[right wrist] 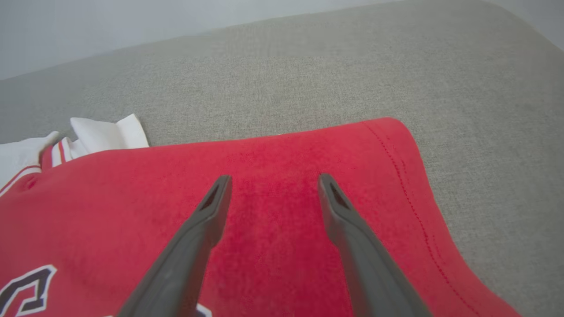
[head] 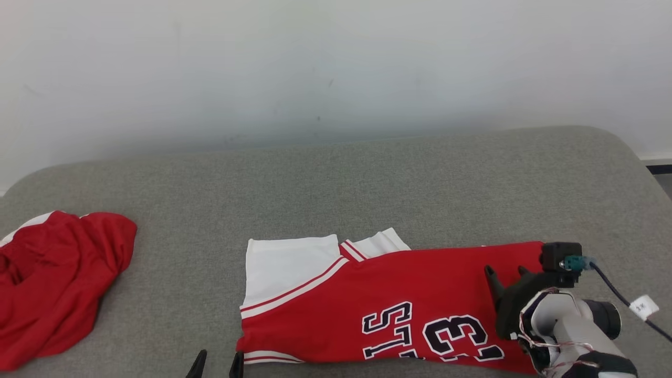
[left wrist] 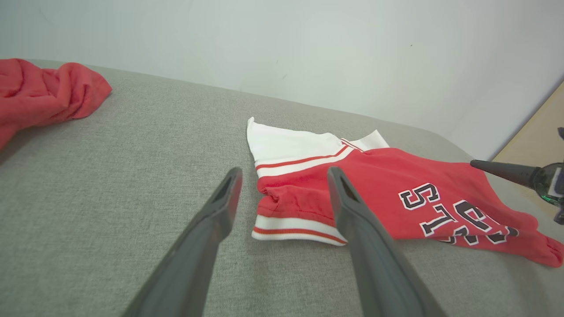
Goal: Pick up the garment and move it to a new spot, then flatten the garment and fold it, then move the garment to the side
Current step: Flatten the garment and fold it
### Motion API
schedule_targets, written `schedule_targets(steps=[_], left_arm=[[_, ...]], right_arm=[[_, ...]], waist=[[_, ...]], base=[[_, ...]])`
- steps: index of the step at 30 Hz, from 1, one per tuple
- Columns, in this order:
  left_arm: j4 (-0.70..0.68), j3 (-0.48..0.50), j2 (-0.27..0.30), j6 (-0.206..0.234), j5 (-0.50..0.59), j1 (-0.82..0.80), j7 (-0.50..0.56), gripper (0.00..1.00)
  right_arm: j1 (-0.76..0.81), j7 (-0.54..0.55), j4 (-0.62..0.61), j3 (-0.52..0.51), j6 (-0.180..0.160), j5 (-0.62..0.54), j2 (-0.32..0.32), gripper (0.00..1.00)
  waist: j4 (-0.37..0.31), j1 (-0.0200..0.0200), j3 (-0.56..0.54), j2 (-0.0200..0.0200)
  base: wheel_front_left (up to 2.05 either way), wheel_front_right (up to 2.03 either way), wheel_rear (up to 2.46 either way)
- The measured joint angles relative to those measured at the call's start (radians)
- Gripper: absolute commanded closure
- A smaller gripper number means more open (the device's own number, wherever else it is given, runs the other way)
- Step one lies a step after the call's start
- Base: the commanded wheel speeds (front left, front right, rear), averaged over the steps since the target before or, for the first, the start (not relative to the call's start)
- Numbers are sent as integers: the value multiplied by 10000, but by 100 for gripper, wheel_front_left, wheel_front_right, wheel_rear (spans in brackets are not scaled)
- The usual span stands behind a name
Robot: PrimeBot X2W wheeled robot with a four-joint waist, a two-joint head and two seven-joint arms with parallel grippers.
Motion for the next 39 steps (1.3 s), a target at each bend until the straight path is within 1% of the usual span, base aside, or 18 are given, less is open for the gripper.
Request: schedule_targets(steps=[3,7,12,17,21,25,27,28,29,30,34,37,39], left_arm=[[82,-42,0,-27,12,-61,0,0],[119,-61,0,-46,27,-257,0,0],[142,-77,0,-117,40,-436,0,0],[151,-65,2,-134,59,-535,0,0],[146,-40,0,-201,104,-638,0,0],[153,-29,2,-211,115,-675,0,0],[159,-29,0,-215,115,-724,0,0],[169,-19,0,-219,115,-759,0,0],[173,-6,2,-219,113,-790,0,0],[174,4,2,-219,113,-800,0,0],[190,8,0,-215,86,-800,0,0],[198,17,0,-192,50,-801,0,0],[199,36,2,-146,31,-800,0,0]], right_arm=[[-662,696,823,142,0,127,-165,0],[-1513,1034,1749,-8,0,-140,-535,0],[-2264,700,2788,-713,0,-874,-968,0],[-2696,389,3611,-1484,0,-1455,-1095,0],[-2913,153,3893,-2063,0,-1933,-1235,0],[-3034,-201,3981,-2765,0,-2688,-1480,0],[-3045,-194,4033,-3072,-2,-2955,-1400,0],[-3046,-123,4056,-3191,-2,-3080,-1317,16],[-3046,-125,4075,-3313,-2,-3185,-1223,57],[-3047,-123,4084,-3427,-2,-3323,-1145,100],[-3047,-111,4096,-3835,-2,-3726,-943,100],[-3170,-759,3647,-4000,-2,-4236,-648,100],[-3341,-1143,3392,-3950,-2,-4449,-293,100]], waist=[[159,0,138,0],[320,1,408,1],[499,2,742,1],[649,2,1006,1],[717,2,1183,1],[745,2,1310,1],[749,2,1340,0],[745,0,1350,0],[736,1,1356,1],[726,1,1358,1],[700,0,1317,1],[674,1,1224,1],[643,0,1167,1]], base=[[0,0,0],[0,0,0],[0,0,0],[0,0,0],[0,0,0],[0,0,0],[0,0,0],[0,0,0],[0,0,0],[0,0,0],[0,0,0],[0,0,0],[0,0,0]])
